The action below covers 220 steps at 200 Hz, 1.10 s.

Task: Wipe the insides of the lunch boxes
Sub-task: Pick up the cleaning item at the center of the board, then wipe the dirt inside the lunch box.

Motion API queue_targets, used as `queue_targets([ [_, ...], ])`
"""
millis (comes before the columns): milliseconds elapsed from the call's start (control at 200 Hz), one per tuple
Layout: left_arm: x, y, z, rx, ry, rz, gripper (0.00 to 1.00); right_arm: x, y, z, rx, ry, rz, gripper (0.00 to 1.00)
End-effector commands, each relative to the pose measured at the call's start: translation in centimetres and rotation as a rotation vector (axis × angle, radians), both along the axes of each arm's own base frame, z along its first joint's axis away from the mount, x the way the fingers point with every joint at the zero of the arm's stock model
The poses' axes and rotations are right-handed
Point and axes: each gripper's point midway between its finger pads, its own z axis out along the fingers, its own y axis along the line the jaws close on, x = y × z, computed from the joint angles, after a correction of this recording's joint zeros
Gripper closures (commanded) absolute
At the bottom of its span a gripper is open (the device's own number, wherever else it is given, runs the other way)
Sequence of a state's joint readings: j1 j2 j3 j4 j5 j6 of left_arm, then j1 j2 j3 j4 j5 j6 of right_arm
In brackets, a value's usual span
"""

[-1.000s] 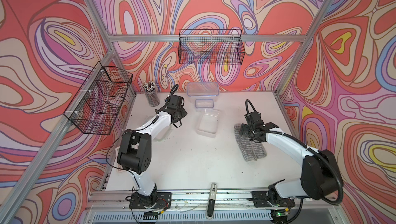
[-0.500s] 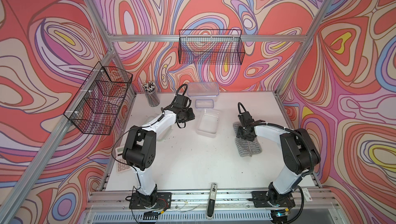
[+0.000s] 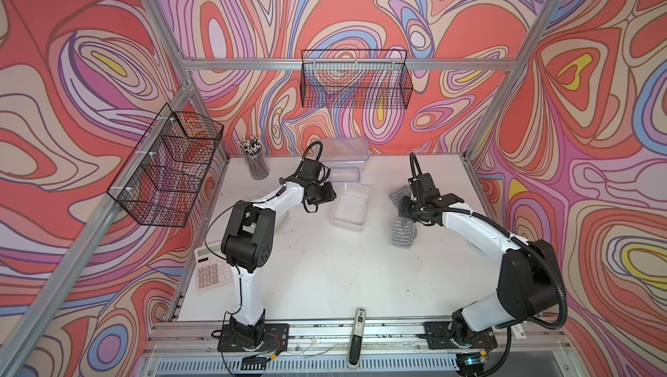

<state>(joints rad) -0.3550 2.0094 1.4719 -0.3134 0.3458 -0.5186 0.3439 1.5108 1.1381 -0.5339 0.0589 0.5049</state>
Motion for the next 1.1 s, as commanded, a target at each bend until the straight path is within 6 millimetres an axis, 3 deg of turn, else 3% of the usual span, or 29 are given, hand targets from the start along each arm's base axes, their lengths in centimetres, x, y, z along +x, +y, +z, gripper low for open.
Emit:
queue_targets([
  [0,0.3,-1.4,0.2,-0.036,-0.024,-0.053,0.60,0.7,3.6,3.7,0.055,-0.094,0.128,1.00],
  [100,0.0,-1.7,-0.2,-0.029,-0.022,-0.057,0.63,1.7,7.4,6.0,0.133,-0.168,0.231,1.00],
  [190,-0.3,-1.8,-0.5,-0.026,-0.013,-0.060,0.69,2.9,10.4,6.8,0.219,-0.207,0.305,1.00],
  [416,-1.1,-2.3,-0.8,-0.005,-0.012,-0.069,0.85,6.0,15.7,6.7,0.366,-0.248,0.413,1.00],
  [431,-1.1,-2.3,-0.9,-0.003,-0.009,-0.069,0.85,6.4,16.2,5.7,0.377,-0.232,0.419,1.00],
  [491,-1.3,-2.2,-1.1,0.007,-0.005,-0.067,0.89,7.0,17.1,5.4,0.415,-0.241,0.432,1.00],
  [756,-2.5,-2.0,-1.5,0.019,0.010,-0.052,1.00,8.6,18.7,1.7,0.447,-0.237,0.445,1.00],
  [1097,-4.5,-0.2,0.3,0.157,-0.050,0.029,1.00,6.1,18.1,-1.4,0.329,-0.188,0.451,1.00],
])
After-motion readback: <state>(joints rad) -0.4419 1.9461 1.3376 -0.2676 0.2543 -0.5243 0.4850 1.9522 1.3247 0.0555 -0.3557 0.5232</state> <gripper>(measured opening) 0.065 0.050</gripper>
